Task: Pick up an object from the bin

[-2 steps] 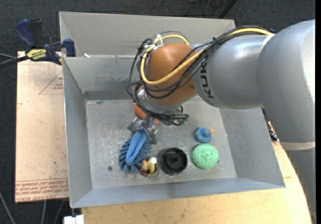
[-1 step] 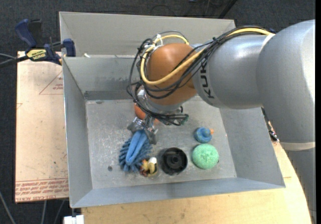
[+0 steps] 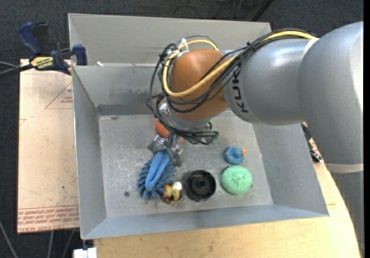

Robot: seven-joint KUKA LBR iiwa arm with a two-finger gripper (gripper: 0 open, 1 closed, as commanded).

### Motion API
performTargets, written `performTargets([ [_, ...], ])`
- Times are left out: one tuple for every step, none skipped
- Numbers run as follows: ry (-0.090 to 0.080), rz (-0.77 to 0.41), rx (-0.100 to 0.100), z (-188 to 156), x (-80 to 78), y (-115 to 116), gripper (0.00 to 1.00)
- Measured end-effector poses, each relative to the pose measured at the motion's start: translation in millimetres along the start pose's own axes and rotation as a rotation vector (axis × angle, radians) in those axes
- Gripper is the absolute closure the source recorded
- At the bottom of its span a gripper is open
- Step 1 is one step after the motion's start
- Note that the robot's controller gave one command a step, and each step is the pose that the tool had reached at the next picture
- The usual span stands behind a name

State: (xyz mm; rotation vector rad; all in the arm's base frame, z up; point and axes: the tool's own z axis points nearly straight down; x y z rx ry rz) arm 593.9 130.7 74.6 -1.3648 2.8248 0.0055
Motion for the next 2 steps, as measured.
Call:
performTargets([
  [0.005, 0.0, -0.004, -21, 1.1, 1, 1.0],
  [-0.002, 0.0, 0.002, -43, -0.7, 0, 1.0],
])
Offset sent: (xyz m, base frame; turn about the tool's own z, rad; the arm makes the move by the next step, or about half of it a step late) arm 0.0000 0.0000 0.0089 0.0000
